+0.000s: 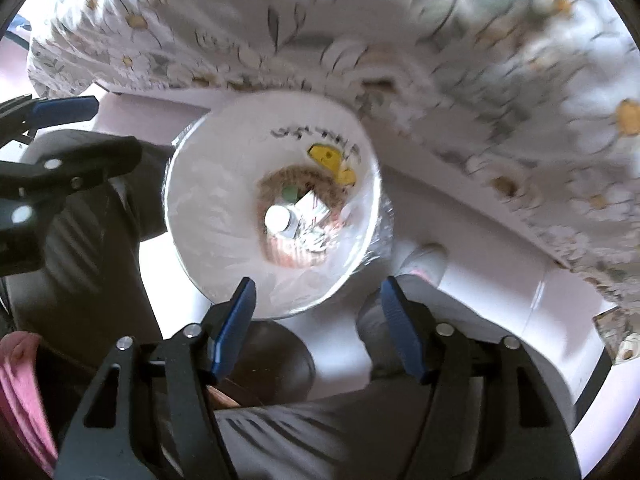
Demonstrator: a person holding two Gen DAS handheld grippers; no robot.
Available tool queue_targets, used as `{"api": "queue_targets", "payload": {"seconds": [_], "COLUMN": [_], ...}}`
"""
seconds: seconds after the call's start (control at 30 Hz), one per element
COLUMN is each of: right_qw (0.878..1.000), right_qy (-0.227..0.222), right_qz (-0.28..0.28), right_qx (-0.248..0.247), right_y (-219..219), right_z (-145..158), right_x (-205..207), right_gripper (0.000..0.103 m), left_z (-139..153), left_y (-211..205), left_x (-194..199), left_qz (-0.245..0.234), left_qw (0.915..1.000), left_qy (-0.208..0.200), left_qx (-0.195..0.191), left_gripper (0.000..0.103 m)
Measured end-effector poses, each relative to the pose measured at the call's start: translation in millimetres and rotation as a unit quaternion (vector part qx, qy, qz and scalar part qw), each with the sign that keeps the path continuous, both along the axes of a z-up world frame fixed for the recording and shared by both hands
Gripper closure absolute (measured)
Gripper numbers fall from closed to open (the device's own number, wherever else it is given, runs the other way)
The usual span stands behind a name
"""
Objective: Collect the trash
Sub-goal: 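Move both open tools back toward the items on the bed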
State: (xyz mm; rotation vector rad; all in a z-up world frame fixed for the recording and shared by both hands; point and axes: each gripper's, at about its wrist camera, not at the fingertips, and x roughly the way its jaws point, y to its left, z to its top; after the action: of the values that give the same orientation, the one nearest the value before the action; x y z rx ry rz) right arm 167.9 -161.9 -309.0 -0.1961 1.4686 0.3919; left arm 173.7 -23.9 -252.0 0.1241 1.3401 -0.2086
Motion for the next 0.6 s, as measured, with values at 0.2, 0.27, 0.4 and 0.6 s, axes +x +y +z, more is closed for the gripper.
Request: {"api": "queue_targets", "payload": {"seconds": [0.2, 0.27, 0.4, 0.6], "right_qw": [0.999, 0.997, 0.994, 0.985], "right_qy": [-0.052, -0.073, -0.108, -0.171], "right_qz": [0.01, 0.009, 0.009, 0.001], "right_qx": [-0.003, -0.005, -0.001, 0.0], "right_y": [-9.4, -14.4, -23.2, -35.8], "right_z": [57.2, 76.1, 113.8, 175.9], "right_x": [8.2, 10.5, 21.7, 43.7], "right_gripper": [0.033, 0.031, 0.031, 0.028], "left_z": [53.7, 72.3, 106.1, 152.0], "left_y": [-3.5, -5.1, -5.9, -1.6], "left_x": [6.6, 10.3, 23.8, 54.1], "left_qz": [-0.01, -0.014, -0.01, 0.005], "left_qw": [0.9991, 0.9983, 0.9959, 0.9908], "left_qy": [-0.039, -0.056, -0.089, -0.135], "left_qx": [-0.01, -0.012, -0.007, 0.006], "left_gripper": [0.013, 0.012, 0.011, 0.011]}}
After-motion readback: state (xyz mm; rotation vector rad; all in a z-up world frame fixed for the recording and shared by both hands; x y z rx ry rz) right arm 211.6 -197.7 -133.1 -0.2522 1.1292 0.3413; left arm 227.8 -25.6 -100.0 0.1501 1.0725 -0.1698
